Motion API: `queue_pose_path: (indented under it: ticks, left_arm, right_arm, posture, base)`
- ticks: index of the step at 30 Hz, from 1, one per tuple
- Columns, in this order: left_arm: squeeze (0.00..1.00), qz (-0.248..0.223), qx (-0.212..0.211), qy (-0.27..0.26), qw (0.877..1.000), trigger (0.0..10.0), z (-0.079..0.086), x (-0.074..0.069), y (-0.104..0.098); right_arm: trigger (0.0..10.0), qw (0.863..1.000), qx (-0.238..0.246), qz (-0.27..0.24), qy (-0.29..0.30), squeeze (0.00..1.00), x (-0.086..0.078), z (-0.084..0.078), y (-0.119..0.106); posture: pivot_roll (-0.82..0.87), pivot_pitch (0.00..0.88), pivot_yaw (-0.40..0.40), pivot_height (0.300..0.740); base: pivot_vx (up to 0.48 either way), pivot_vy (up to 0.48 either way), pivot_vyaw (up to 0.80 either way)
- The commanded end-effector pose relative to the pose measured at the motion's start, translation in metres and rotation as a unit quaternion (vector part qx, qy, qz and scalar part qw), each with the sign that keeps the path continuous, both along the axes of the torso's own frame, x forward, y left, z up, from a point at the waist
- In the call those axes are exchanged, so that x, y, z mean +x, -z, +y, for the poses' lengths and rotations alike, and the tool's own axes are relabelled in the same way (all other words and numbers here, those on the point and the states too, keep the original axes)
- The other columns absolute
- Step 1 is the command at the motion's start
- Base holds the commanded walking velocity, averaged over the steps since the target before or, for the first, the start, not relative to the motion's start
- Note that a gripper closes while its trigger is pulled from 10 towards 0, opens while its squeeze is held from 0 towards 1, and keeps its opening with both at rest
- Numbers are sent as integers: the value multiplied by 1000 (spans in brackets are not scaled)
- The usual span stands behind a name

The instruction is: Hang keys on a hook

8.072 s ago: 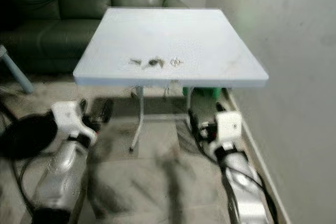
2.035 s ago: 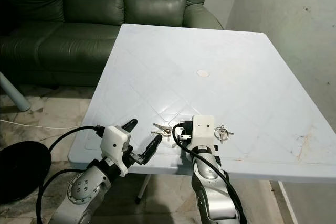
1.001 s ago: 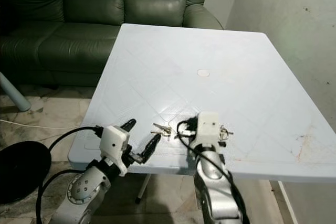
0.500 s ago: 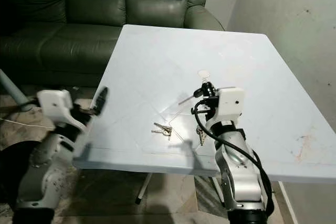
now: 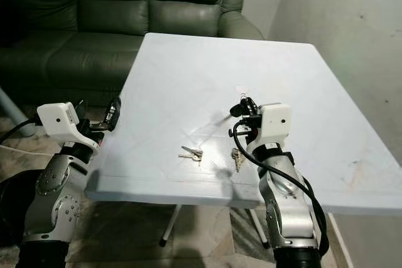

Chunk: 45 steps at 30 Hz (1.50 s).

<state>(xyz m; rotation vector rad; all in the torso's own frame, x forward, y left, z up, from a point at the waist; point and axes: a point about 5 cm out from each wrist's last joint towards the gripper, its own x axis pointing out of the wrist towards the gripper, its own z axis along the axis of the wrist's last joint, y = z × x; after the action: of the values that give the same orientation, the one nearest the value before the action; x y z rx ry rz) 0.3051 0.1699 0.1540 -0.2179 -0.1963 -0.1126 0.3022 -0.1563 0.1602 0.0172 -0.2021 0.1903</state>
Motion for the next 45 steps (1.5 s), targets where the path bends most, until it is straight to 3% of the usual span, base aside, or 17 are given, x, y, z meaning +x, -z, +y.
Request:
queue_pose_path:
  ticks: [1,14,22,32,45]
  left_arm:
    - [0,-5,1,-1,1000,10000,-2,4,-3]
    - [0,-3,13,-2,1000,10000,-2,5,-1]
    - [0,3,-29,-7,1000,10000,0,5,1]
    - [0,20,-18,-42,999,10000,3,8,3]
    - [0,33,-14,-39,999,10000,2,9,5]
  right_arm:
    - [10000,1000,0,-2,1,0,2,-2,-1]
    - [10000,1000,-1,6,-9,0,2,-1,2]
    - [10000,1000,-1,8,-14,0,2,2,3]
    - [10000,1000,0,10,-17,0,1,3,3]
    - [10000,1000,1,14,-16,0,1,4,4]
  posture:
    - [34,0,-61,740]
    - [35,0,-68,740]
    - [35,0,-70,740]
    - [35,0,-72,740]
    - [35,0,-74,740]
  base:
    - [0,0,-706]
    - [0,0,-706]
    - [0,152,-705]
    - [0,144,-706]
    - [0,0,-702]
